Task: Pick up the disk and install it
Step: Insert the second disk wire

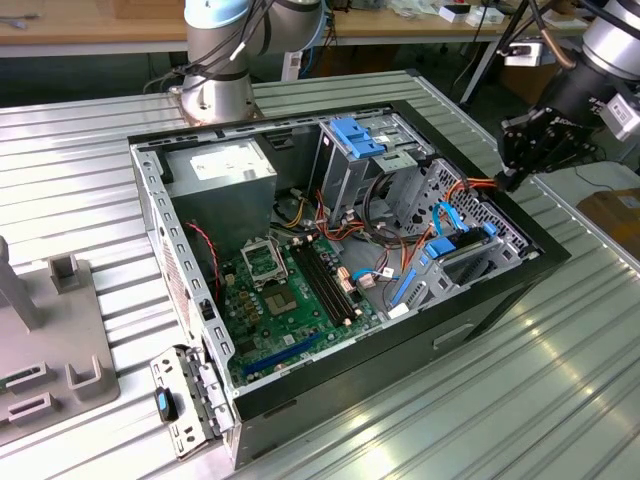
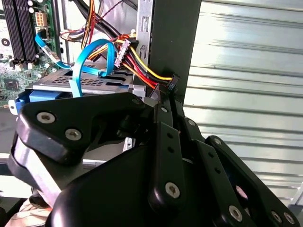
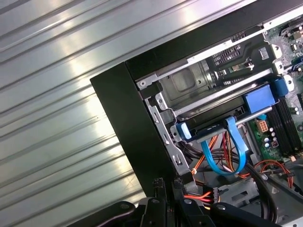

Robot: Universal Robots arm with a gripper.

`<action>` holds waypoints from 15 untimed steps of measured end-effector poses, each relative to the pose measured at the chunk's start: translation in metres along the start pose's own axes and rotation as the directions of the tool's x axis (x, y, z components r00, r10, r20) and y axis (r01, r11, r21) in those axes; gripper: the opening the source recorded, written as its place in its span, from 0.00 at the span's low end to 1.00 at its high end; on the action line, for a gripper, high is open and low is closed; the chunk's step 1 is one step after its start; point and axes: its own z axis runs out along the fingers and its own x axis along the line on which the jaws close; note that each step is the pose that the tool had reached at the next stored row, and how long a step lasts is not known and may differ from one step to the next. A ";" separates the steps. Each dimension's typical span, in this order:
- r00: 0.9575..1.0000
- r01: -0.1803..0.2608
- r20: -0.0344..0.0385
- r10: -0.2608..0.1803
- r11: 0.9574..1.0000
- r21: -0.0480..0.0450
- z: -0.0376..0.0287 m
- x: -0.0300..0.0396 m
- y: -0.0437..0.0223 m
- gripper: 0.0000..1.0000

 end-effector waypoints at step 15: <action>0.995 -0.097 -0.020 0.097 0.995 0.006 -0.0013 -0.0031 0.0012 0.16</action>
